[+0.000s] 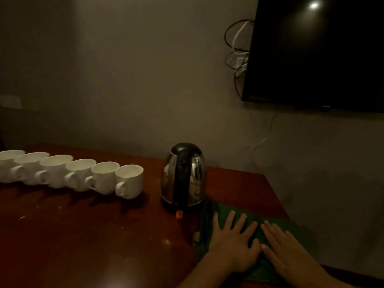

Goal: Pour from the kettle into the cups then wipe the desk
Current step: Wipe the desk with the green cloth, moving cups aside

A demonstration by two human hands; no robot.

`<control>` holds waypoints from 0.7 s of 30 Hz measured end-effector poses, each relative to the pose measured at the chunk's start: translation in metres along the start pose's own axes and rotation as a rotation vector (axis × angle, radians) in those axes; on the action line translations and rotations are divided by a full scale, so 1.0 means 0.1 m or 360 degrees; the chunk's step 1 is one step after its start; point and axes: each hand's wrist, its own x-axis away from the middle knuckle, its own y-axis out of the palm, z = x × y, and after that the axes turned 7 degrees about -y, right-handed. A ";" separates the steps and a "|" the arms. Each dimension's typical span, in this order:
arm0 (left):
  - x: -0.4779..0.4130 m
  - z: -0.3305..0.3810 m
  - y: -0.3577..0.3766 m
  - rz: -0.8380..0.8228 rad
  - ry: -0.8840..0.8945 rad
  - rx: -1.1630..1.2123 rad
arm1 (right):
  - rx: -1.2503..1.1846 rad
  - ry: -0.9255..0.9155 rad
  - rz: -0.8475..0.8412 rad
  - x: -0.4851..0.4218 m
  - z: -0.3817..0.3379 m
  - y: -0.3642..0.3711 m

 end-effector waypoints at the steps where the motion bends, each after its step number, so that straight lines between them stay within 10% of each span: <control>1: 0.13 -0.05 0.00 -0.0010 0.0028 0.0004 | 0.0004 -0.0014 -0.0027 0.08 -0.12 0.00; 21: 1.94 -2.27 -0.21 0.0182 -0.0354 0.0029 | -0.0146 -0.0312 0.0119 0.05 -2.86 0.05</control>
